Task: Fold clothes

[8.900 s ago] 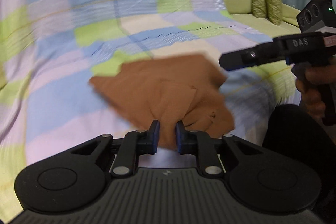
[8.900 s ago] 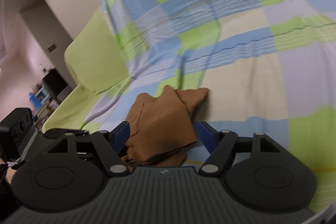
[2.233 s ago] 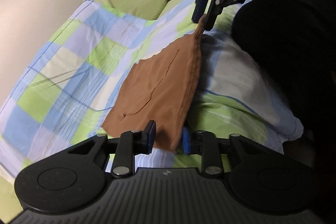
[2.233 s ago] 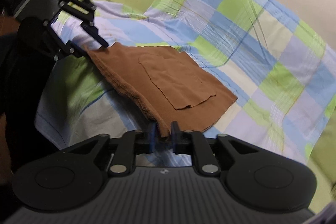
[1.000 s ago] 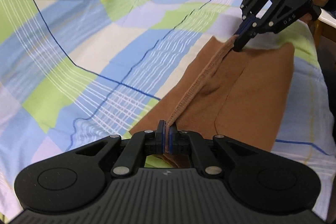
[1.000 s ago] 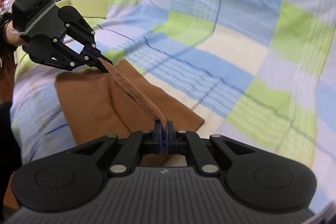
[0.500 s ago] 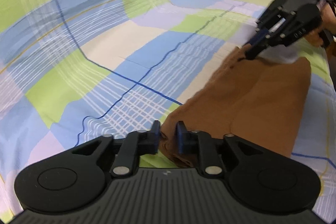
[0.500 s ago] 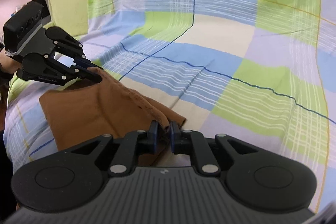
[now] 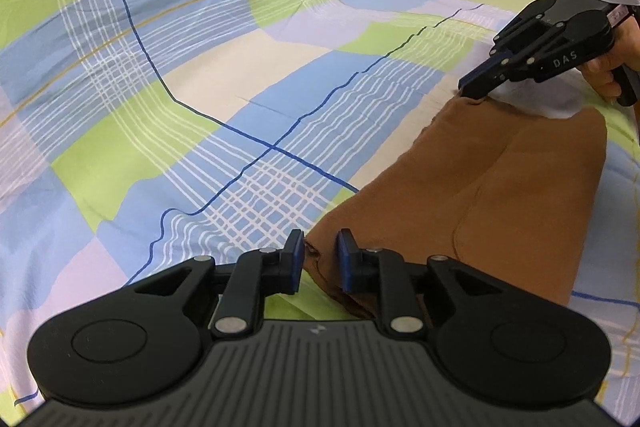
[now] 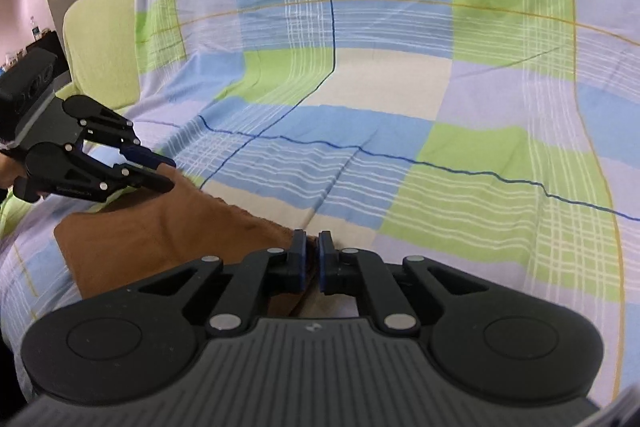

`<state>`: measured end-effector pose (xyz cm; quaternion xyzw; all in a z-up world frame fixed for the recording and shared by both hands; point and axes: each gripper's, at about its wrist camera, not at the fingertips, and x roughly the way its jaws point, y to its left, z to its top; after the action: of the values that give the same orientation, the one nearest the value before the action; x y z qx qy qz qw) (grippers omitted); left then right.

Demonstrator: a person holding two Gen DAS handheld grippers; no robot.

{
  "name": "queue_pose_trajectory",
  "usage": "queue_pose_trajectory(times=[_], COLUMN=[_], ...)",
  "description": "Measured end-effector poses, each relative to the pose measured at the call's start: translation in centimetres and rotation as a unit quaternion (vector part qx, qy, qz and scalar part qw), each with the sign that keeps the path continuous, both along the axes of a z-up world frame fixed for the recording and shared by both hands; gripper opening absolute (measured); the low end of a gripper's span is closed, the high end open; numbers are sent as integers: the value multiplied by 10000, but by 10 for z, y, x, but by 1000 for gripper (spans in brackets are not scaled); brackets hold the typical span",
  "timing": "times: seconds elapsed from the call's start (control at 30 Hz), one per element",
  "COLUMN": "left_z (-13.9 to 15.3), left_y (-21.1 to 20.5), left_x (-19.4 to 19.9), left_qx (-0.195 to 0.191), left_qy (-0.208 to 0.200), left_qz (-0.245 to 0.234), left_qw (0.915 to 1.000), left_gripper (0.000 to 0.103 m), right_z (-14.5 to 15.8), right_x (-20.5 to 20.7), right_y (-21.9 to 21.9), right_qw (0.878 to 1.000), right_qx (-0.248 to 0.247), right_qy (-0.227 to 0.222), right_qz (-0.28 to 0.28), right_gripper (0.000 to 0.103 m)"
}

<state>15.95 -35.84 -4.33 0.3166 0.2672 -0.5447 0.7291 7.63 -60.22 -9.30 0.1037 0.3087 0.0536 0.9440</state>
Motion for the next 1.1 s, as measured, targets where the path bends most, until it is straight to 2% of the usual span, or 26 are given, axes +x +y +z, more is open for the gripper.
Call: queue_pose_trajectory(times=[0.1,0.23,0.33,0.43,0.47,0.5,0.53,0.63,0.67,0.77,0.87,0.93,0.97,1.0,1.03,1.1], left_z=[0,13,26,35,37,37,34,15,8,-12,-21,-25,-27,-28,-27,-27], left_y=[2,17,33,52,59,65,67,65,61,47,32,28,26,24,24,26], left_x=[4,0,-14,-53,-72,-91,-109,-152,-161,-177,-181,-178,-175,-172,-170,-167], left_qx=[-80,-150,-229,-269,-251,-212,-96,381,526,859,959,1043,1104,1142,1146,1127], left_qy=[65,-186,-379,-803,-997,-1207,-1473,-2292,-2478,-2939,-3166,-3234,-3209,-3147,-3103,-3068], left_qz=[118,425,414,-63,-318,-569,-807,-1337,-1451,-1663,-1710,-1743,-1749,-1730,-1706,-1654], left_qw=[9999,9988,9982,9964,9942,9908,9858,9634,9564,9373,9281,9242,9243,9263,9282,9305], left_gripper=[27,26,26,40,45,48,49,49,49,50,50,50,45,39,38,38], right_z=[-2,8,29,42,44,46,47,44,43,31,18,11,8,3,-2,-7], right_x=[1,-8,-33,-63,-72,-81,-93,-111,-113,-109,-91,-81,-78,-74,-71,-74], right_y=[-1,-4,7,32,42,52,73,123,135,170,194,203,206,210,212,210], right_qw=[9998,9966,9966,9962,9956,9945,9903,9700,9631,9325,9000,8840,8777,8648,8537,8340], right_qx=[-137,-470,-524,-665,-769,-906,-1280,-2278,-2513,-3368,-4081,-4383,-4492,-4709,-4889,-5194], right_qy=[-13,-97,-364,-496,-516,-525,-529,-470,-447,-377,-240,-201,-180,-138,-103,-114], right_qz=[-170,-672,-518,-269,-170,-63,144,708,850,1250,1511,1614,1657,1736,1792,1861], right_gripper=[3,4,6,8,13,16,20,24,29,41,41,41,41,40,40,33])
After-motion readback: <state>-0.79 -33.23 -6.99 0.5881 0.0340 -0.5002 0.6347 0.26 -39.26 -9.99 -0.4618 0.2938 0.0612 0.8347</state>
